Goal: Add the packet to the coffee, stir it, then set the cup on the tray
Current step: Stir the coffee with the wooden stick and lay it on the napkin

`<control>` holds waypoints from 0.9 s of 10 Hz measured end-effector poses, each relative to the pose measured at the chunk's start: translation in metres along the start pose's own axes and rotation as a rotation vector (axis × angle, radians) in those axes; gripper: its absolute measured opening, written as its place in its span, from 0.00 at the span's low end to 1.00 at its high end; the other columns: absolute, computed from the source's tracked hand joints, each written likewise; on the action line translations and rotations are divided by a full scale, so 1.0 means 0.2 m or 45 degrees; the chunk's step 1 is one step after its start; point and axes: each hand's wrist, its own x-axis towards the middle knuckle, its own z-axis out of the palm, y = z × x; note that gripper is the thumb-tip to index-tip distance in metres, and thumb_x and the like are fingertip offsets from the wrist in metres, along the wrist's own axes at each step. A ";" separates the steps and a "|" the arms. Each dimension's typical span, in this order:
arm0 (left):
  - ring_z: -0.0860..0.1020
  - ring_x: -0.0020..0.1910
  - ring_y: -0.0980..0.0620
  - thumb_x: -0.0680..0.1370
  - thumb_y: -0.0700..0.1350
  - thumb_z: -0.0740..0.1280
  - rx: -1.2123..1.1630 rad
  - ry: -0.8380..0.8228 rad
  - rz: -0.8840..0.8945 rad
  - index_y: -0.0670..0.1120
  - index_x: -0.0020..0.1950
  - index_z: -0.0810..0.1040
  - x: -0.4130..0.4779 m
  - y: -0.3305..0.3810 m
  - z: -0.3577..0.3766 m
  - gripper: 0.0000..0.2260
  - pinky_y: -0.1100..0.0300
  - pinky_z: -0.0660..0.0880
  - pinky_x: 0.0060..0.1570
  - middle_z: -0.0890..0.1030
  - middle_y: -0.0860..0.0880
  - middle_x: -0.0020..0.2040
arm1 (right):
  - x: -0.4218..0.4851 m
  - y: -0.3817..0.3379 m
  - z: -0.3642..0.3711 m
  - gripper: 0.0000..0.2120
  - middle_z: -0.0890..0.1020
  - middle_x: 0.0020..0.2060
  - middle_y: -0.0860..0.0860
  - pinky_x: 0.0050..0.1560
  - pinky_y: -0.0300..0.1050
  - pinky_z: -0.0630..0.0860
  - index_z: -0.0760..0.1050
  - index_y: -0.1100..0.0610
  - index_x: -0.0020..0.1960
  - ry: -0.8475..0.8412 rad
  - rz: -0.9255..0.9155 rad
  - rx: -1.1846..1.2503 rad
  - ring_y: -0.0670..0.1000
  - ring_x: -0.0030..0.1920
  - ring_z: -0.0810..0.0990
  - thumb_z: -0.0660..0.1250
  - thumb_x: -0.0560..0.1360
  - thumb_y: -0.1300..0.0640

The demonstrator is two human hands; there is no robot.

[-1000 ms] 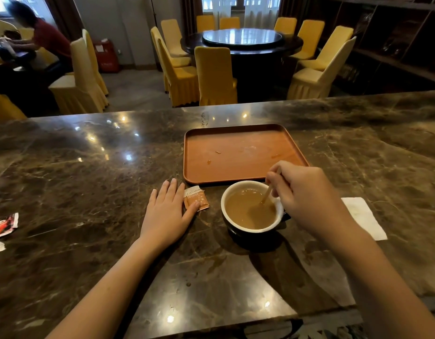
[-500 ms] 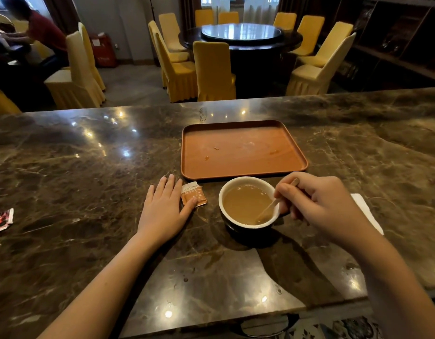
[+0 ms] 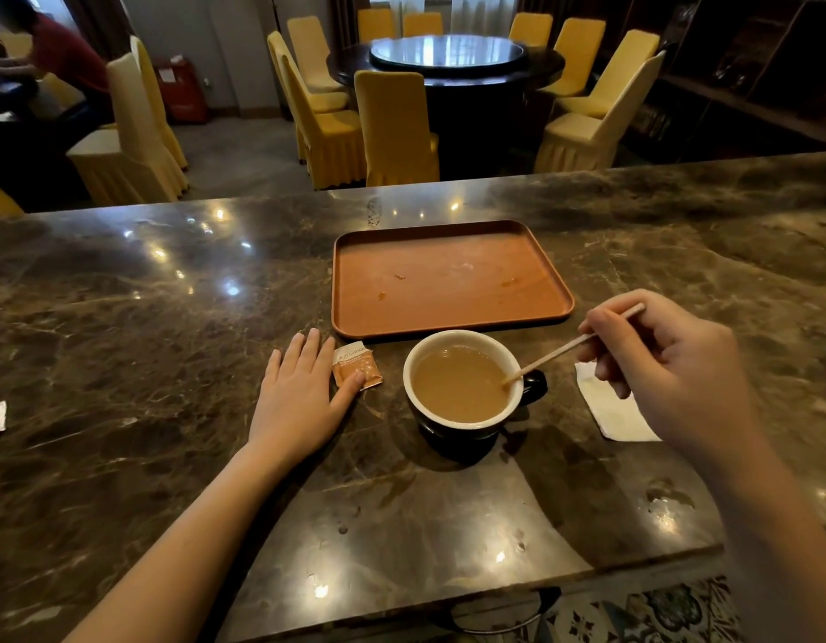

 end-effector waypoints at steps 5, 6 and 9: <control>0.47 0.76 0.48 0.76 0.63 0.47 -0.003 -0.013 0.001 0.47 0.75 0.50 -0.01 0.01 -0.02 0.32 0.49 0.44 0.73 0.51 0.46 0.77 | -0.09 0.13 0.02 0.09 0.82 0.36 0.55 0.27 0.38 0.73 0.78 0.56 0.44 -0.001 0.147 0.314 0.49 0.29 0.76 0.59 0.75 0.55; 0.48 0.76 0.48 0.76 0.63 0.47 -0.006 -0.006 0.000 0.47 0.75 0.51 -0.01 0.01 -0.02 0.32 0.49 0.44 0.73 0.51 0.46 0.77 | -0.11 0.14 -0.02 0.09 0.82 0.34 0.55 0.26 0.38 0.73 0.77 0.60 0.44 0.065 0.190 0.417 0.48 0.28 0.75 0.59 0.76 0.59; 0.47 0.76 0.49 0.76 0.63 0.47 -0.002 -0.005 0.003 0.47 0.75 0.50 -0.01 0.01 -0.02 0.32 0.50 0.44 0.73 0.51 0.46 0.77 | -0.16 0.15 -0.08 0.10 0.83 0.37 0.53 0.34 0.37 0.77 0.82 0.53 0.46 -0.064 0.162 0.432 0.48 0.32 0.78 0.61 0.73 0.58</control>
